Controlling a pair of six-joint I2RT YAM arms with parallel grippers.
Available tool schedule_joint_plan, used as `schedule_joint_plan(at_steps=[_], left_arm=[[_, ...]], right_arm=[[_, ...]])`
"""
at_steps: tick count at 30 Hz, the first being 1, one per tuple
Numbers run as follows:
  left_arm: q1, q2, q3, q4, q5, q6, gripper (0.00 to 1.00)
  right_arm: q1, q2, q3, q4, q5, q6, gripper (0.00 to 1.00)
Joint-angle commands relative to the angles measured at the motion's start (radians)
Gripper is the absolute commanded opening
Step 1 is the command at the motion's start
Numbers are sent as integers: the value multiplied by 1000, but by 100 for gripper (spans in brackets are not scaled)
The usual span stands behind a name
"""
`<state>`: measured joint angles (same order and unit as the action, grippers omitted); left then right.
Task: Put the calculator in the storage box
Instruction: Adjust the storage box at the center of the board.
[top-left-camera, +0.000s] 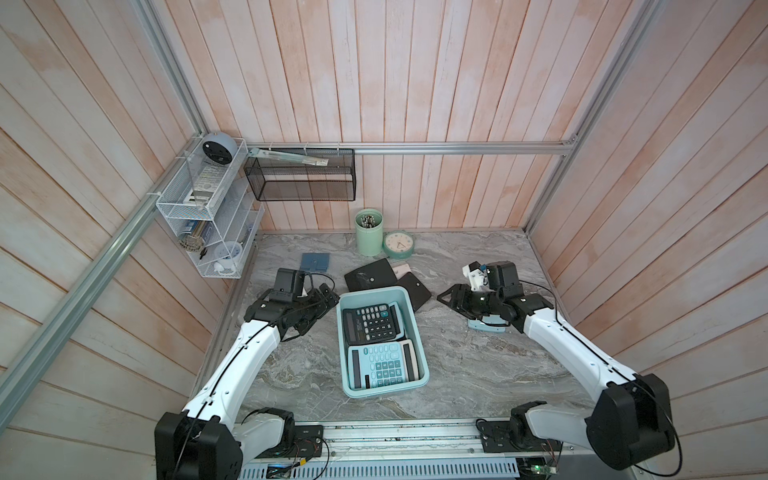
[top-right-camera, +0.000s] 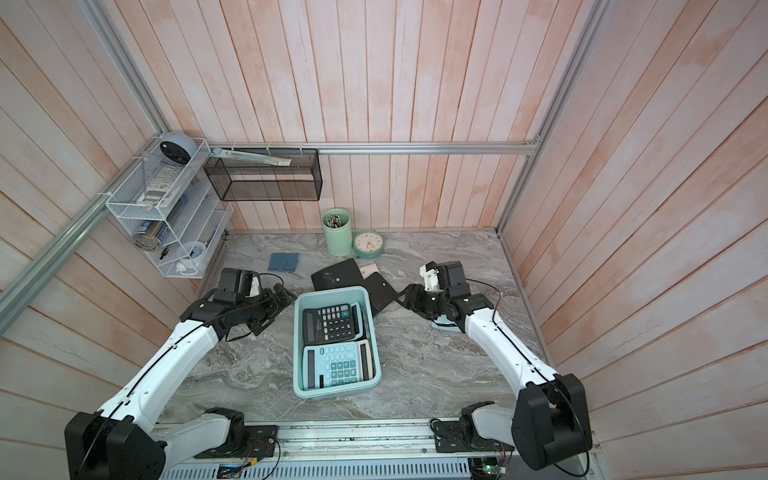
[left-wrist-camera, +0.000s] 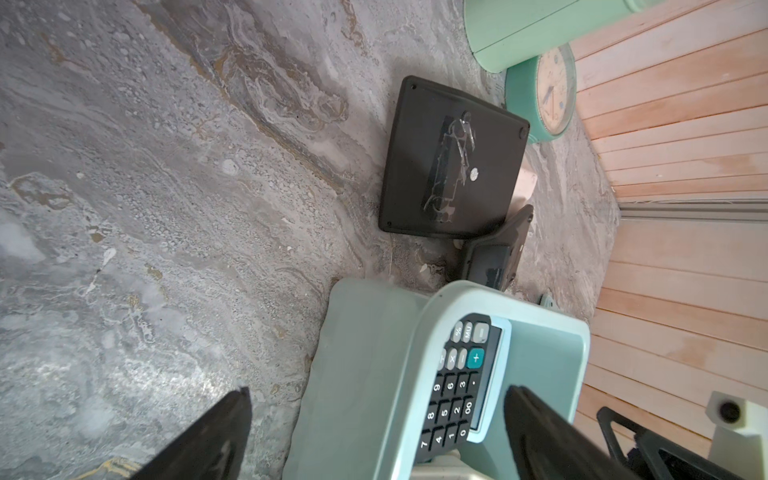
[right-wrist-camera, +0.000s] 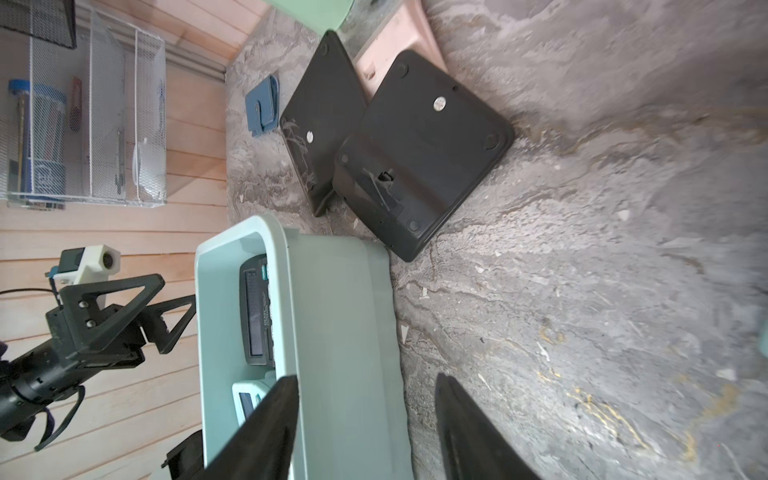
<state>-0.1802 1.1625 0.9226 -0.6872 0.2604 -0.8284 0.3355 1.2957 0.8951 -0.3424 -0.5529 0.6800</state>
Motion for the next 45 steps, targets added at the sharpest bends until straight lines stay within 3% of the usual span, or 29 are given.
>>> schedule_joint_plan(at_steps=[1,9,15,19,23,27,32,45], left_arm=[[21,-53,-39,51,11,-21,100],[64,-127,-82,32,25,-31,100],[103,-155,-120,30,20,-38,100],[113,-160,-88,4,3,-11,100],[114,-99,49,-44,-57,49,100],[113,19,192,-16,-104,108,100],[76,205,333,90,-91,127,100],[-118,612,525,366,33,238,100]], right_arm=[[77,51,-24,105,-50,30,59],[309,220,30,336,-8,152,59],[367,301,84,408,58,219,57],[319,230,60,306,134,172,58],[184,136,-1,242,155,146,60],[43,118,-29,235,147,133,61],[-61,169,-30,278,132,155,61],[-1,390,-94,572,113,342,61]])
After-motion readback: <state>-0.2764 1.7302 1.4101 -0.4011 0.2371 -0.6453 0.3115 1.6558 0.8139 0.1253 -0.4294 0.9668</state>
